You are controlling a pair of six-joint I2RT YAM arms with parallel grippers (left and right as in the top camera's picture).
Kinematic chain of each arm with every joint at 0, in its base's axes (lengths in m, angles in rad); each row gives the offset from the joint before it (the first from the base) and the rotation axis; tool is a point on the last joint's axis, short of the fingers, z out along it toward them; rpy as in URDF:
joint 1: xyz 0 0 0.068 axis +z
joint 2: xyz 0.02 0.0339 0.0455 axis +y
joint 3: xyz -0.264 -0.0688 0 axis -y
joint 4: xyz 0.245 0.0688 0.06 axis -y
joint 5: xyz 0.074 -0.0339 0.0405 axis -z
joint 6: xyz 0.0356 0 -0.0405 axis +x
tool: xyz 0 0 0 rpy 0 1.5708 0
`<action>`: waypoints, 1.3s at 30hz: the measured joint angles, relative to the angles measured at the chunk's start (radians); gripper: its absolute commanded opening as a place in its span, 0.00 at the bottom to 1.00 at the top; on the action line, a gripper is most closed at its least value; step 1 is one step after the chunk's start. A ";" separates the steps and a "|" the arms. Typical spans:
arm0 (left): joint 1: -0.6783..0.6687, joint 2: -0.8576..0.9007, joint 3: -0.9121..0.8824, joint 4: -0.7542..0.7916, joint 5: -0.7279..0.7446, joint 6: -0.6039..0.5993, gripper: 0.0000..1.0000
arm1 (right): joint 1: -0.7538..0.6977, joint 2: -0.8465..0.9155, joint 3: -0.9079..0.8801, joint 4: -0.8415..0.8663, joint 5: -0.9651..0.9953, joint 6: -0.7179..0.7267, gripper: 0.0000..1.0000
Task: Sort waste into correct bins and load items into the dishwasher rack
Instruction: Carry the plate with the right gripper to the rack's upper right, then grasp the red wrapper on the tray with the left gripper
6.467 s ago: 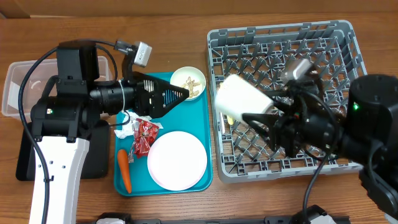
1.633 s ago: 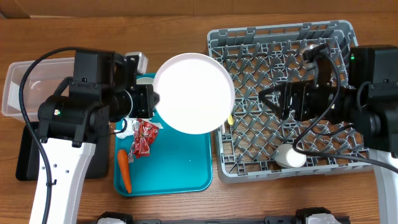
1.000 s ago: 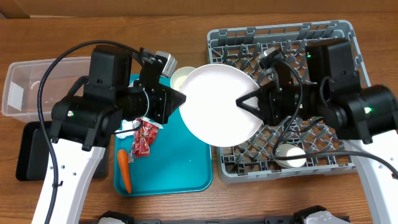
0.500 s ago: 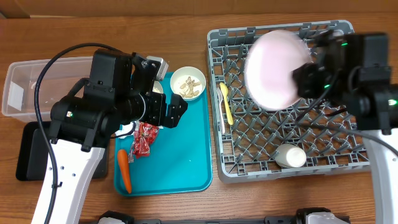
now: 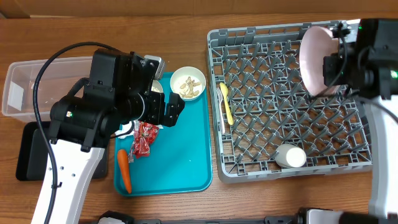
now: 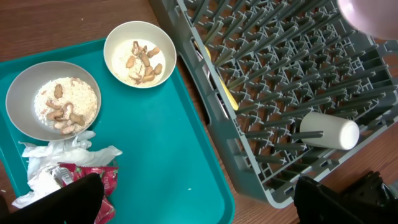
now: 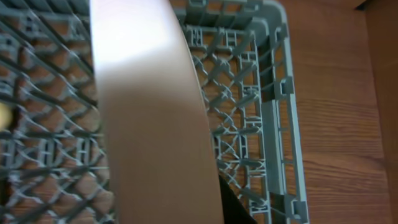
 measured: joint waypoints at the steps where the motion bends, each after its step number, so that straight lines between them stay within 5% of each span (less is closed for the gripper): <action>1: 0.000 0.000 0.000 0.000 0.000 0.000 1.00 | -0.004 0.026 0.000 0.001 0.010 -0.019 0.04; 12: 0.000 0.000 0.001 0.000 -0.003 0.000 1.00 | -0.027 0.259 -0.001 0.009 0.052 -0.085 0.04; 13: 0.000 0.000 0.001 0.000 -0.003 0.000 1.00 | -0.027 0.270 -0.001 0.010 0.053 -0.087 0.11; 14: 0.000 0.000 0.001 0.000 -0.003 0.000 1.00 | -0.027 0.276 -0.001 0.010 0.053 -0.087 0.29; 16: 0.000 0.000 0.001 0.000 -0.003 0.000 1.00 | -0.027 0.277 -0.001 0.007 0.054 -0.075 1.00; 27: 0.000 0.000 0.002 -0.056 -0.026 -0.006 1.00 | -0.027 0.193 0.287 -0.230 -0.046 0.074 1.00; 39: 0.000 0.001 -0.019 -0.162 -0.276 -0.164 1.00 | -0.027 -0.055 0.459 -0.367 -0.718 0.251 1.00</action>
